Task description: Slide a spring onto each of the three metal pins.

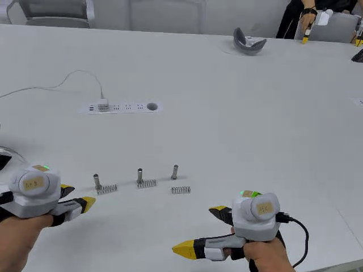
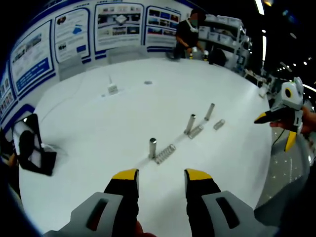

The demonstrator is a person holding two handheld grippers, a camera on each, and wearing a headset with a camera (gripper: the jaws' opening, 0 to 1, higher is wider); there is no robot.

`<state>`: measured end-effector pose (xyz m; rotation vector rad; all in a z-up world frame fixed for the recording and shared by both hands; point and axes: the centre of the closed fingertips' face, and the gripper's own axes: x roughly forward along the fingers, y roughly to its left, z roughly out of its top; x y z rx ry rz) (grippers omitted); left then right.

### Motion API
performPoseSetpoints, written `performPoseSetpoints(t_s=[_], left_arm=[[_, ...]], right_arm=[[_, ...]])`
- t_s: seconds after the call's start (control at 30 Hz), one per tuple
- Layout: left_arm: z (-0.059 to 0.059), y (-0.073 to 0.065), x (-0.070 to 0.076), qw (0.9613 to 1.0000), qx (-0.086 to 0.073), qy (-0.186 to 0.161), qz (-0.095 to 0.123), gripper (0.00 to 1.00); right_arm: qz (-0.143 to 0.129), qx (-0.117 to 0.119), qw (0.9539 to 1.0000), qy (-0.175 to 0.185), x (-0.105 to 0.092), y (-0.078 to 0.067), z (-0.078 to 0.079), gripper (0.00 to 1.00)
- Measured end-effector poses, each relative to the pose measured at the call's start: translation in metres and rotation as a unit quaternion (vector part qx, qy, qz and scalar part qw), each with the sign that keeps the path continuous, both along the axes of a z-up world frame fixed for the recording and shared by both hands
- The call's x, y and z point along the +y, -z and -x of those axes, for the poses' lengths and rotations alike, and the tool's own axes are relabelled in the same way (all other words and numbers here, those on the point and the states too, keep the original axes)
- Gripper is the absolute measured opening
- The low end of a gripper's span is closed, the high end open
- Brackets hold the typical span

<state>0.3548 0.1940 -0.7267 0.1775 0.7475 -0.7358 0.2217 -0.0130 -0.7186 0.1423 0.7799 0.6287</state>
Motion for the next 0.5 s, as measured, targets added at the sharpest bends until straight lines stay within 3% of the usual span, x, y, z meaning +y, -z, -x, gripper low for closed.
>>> performPoseSetpoints(t_s=[0.27,0.33,0.5], left_arm=[[0.007,-0.007,0.010,0.9997,-0.003,-0.016,0.016,0.45],[0.008,-0.011,0.013,0.9994,-0.015,-0.024,0.018,0.45],[0.016,-0.011,0.018,0.9992,-0.013,-0.029,0.024,0.50]], right_arm=[[0.000,-0.004,1.0000,-0.008,0.006,-0.001,-0.003,0.94],[0.000,-0.006,0.9999,-0.011,0.007,0.000,-0.005,0.94],[0.001,-0.010,0.9999,-0.014,0.008,-0.001,-0.008,0.94]])
